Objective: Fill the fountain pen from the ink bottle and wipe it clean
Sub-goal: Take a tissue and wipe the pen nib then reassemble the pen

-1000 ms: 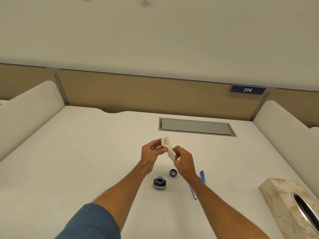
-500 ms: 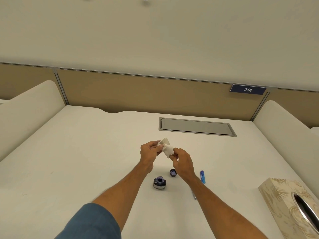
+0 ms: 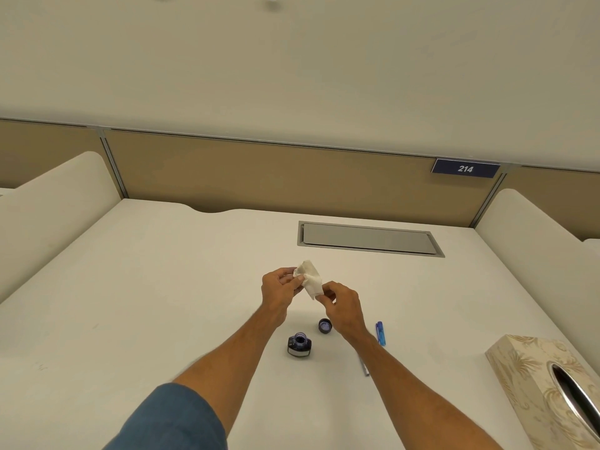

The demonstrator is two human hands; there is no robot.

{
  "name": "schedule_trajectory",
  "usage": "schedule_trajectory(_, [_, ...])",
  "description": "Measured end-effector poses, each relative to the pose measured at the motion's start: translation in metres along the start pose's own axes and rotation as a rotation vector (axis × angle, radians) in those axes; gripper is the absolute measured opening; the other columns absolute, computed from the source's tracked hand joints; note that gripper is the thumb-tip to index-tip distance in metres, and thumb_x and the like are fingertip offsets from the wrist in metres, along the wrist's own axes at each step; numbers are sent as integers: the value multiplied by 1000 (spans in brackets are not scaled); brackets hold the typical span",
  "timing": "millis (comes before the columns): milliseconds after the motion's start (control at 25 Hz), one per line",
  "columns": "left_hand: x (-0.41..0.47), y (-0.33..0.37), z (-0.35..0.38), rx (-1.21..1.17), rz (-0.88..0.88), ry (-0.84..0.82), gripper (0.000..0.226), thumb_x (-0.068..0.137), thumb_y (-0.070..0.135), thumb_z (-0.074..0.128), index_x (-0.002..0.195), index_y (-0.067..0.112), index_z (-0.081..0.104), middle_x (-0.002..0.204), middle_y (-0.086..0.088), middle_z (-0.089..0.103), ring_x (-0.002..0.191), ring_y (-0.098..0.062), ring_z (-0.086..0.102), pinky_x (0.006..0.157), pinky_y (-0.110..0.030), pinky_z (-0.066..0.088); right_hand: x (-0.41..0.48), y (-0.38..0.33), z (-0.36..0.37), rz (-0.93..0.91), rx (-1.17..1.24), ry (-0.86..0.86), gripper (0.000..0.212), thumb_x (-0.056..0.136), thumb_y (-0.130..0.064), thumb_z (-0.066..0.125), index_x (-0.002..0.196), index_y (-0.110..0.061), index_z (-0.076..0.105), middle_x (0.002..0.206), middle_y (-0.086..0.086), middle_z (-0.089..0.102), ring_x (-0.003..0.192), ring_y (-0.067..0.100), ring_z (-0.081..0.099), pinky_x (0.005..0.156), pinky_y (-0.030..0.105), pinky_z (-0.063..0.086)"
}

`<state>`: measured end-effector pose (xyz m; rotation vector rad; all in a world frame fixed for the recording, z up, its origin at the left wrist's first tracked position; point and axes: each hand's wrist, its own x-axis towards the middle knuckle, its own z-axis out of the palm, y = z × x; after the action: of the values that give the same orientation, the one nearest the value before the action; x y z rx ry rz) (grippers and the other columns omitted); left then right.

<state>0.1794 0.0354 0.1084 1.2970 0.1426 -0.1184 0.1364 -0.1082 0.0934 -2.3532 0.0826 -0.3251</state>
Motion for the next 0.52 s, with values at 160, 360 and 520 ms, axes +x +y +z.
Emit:
schedule_trajectory(160, [2, 1, 1, 43, 15, 23, 27, 82, -6, 68, 108, -7, 62, 98, -25, 70, 85, -28, 69, 66, -20, 59, 0, 2, 2, 19, 31, -13, 22, 90, -16, 64, 107, -3, 66, 101, 11, 72, 80, 12, 59, 63, 3, 37])
schedule_trajectory(360, [0, -2, 6, 44, 21, 107, 25, 81, -5, 69, 106, -3, 64, 95, -21, 71, 84, -27, 69, 68, -22, 58, 1, 0, 6, 65, 81, 11, 18, 90, -14, 64, 104, -3, 66, 98, 10, 71, 78, 13, 58, 63, 6, 37])
schedule_trajectory(520, [2, -1, 10, -9, 13, 213, 26, 81, -6, 68, 106, -3, 64, 93, -19, 70, 84, -26, 68, 67, -21, 58, 0, 0, 6, 112, 133, 73, 10, 90, -9, 62, 97, -3, 66, 91, 8, 69, 77, 16, 58, 63, 10, 39])
